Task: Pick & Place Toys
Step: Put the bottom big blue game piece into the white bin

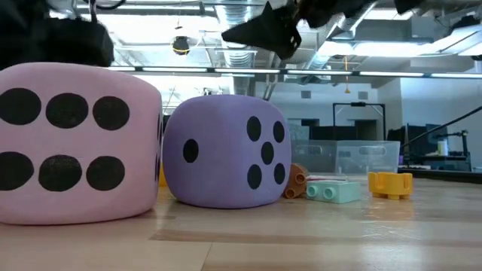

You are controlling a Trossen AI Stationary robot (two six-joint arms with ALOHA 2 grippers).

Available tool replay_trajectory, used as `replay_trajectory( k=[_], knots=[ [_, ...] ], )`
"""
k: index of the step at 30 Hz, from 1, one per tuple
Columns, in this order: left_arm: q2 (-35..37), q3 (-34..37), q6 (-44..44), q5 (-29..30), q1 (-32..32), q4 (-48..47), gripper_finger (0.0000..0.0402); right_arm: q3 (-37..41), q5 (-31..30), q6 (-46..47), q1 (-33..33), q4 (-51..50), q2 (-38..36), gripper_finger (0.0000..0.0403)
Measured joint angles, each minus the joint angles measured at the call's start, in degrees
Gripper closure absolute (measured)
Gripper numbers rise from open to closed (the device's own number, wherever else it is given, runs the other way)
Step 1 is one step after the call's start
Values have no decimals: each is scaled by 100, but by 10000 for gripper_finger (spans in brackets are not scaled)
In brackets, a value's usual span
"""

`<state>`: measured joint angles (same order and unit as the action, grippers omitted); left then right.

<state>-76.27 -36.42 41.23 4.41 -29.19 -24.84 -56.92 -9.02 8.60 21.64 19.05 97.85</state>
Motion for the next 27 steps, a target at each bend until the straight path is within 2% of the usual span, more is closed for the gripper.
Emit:
replay_trajectory(
  k=[7,15,27],
  knots=[
    [-362,-1,7,-185,11,127,101,-219,-1,-4,102,-280,-3,72],
    [-459,1,4,400,-4,305,101,-219,-5,19,110,-395,-3,72],
    [-1090,-24,-7,354,4,1053,101,-219,-4,135,113,-479,-3,72]
  ],
)
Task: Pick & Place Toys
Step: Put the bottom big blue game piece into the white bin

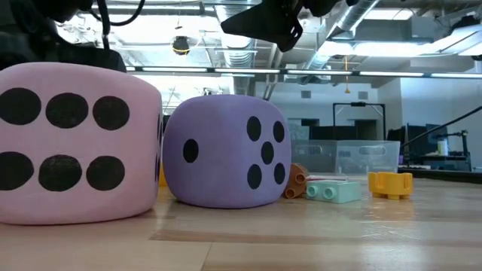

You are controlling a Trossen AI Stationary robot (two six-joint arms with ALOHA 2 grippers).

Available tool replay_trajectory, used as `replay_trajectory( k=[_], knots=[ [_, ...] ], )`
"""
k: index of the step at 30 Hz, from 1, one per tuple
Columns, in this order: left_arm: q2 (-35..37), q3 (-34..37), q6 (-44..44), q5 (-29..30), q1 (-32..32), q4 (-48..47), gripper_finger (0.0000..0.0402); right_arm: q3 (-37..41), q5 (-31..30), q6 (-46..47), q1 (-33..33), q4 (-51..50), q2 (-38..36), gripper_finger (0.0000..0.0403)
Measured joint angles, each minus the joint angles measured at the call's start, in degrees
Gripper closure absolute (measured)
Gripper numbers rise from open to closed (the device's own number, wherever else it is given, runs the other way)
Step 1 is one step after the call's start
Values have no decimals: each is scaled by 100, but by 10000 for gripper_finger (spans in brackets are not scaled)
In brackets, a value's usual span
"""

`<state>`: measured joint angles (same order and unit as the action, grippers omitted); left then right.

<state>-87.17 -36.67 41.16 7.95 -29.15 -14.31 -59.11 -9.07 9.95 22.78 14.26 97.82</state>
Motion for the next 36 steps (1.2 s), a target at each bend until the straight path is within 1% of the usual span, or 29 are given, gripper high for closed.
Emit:
replay_trajectory(
  k=[8,10,14,20,25,28,30,32,34,36],
  knots=[
    [-46,9,13,320,-2,26,105,2,1,60,7,-63,-2,72],
    [-49,15,21,426,-2,5,116,2,1,60,7,-63,-2,72],
    [-51,20,31,463,-2,17,158,2,-1,129,7,-61,-2,72],
    [16,47,16,350,-9,320,158,2,0,167,7,-54,-2,72],
    [592,48,40,-67,-13,388,158,4,1,167,7,19,-2,72],
    [1124,42,113,-84,-13,480,158,7,0,144,7,216,-2,72],
    [1452,42,98,55,-9,470,158,7,-2,121,7,385,-4,72],
    [1785,42,-49,339,7,474,158,7,-6,121,7,553,-4,72],
    [2117,42,-264,832,7,479,158,7,-8,121,7,751,-7,72],
    [2396,37,-466,1463,7,476,158,7,-35,119,-7,878,-36,72]
  ],
)
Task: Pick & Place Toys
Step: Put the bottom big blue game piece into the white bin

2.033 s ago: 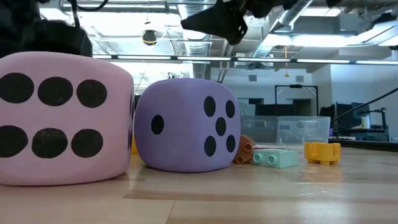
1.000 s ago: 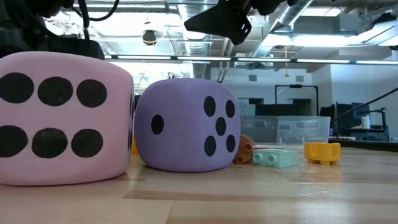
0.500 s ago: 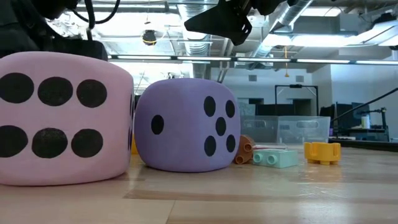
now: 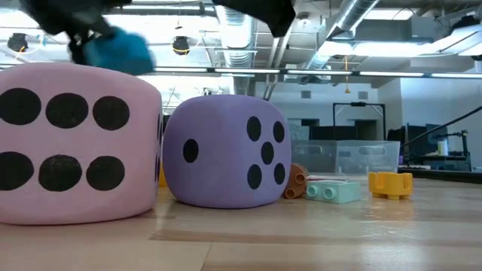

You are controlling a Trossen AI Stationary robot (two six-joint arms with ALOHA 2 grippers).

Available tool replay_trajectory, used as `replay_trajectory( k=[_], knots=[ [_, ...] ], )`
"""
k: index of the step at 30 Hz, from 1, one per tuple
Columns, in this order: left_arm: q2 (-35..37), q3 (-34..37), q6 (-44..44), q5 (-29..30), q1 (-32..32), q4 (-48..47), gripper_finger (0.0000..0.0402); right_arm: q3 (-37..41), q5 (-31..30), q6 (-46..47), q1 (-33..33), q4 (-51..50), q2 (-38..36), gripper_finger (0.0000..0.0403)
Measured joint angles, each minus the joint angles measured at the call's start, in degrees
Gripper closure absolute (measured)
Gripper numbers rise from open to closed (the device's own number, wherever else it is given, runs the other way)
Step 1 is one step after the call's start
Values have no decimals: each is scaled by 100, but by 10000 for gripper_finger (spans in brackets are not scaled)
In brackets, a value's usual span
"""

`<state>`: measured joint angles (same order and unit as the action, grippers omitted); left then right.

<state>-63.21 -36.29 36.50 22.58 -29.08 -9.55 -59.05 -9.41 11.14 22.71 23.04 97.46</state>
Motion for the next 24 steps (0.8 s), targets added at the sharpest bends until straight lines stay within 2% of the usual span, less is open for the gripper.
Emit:
replay_trajectory(
  k=[7,11,15,17,19,24],
  knots=[
    [661,0,-920,2740,233,-48,158,-388,-314,-301,-92,82,-18,72],
    [783,0,-975,3315,914,-47,152,-677,-316,-507,-149,-99,-18,72],
    [722,-2,-1412,3301,2028,88,150,-882,-315,-715,-150,-139,-18,72],
    [660,-2,-1677,3111,2674,216,155,-894,-315,-715,-149,-162,-18,72],
    [597,-2,-1930,2704,3293,509,157,-894,-316,-719,-149,-165,-18,72],
    [268,-5,-2261,1148,4681,1377,144,-901,-314,-723,-149,-230,-18,72]
  ],
)
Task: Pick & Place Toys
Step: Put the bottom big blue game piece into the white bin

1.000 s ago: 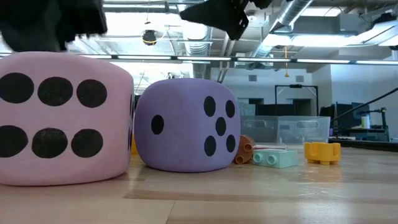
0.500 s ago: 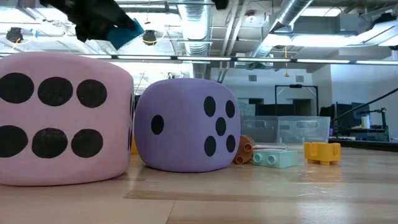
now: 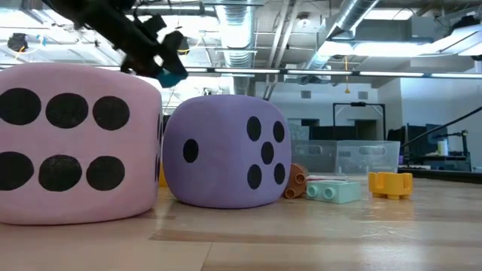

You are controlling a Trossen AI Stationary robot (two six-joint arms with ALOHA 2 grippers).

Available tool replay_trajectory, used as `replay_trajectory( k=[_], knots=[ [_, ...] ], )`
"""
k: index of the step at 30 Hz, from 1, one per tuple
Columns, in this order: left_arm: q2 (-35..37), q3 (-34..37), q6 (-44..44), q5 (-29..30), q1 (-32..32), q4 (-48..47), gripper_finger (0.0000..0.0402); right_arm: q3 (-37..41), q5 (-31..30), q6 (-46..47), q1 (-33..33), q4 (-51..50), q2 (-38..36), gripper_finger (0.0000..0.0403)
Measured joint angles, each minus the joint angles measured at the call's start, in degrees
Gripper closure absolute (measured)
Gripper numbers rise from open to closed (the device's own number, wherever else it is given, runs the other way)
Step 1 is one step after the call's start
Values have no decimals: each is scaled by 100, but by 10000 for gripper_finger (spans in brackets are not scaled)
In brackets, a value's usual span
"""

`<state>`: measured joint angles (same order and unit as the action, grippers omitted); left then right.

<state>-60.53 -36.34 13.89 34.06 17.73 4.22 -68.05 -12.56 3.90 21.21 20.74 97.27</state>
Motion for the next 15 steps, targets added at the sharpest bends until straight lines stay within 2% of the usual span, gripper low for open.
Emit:
replay_trajectory(
  k=[4,6,8,15],
  knots=[
    [-376,0,-2,-1211,688,494,140,0,0,16,-35,-150,0,72],
    [-529,0,-1,-1621,850,724,138,0,0,45,-24,-212,0,72],
    [-648,0,-1,-1803,917,847,134,0,0,52,-30,-251,1,72],
    [-755,0,-15,-1803,936,957,127,0,0,61,-26,-257,4,72]
  ],
)
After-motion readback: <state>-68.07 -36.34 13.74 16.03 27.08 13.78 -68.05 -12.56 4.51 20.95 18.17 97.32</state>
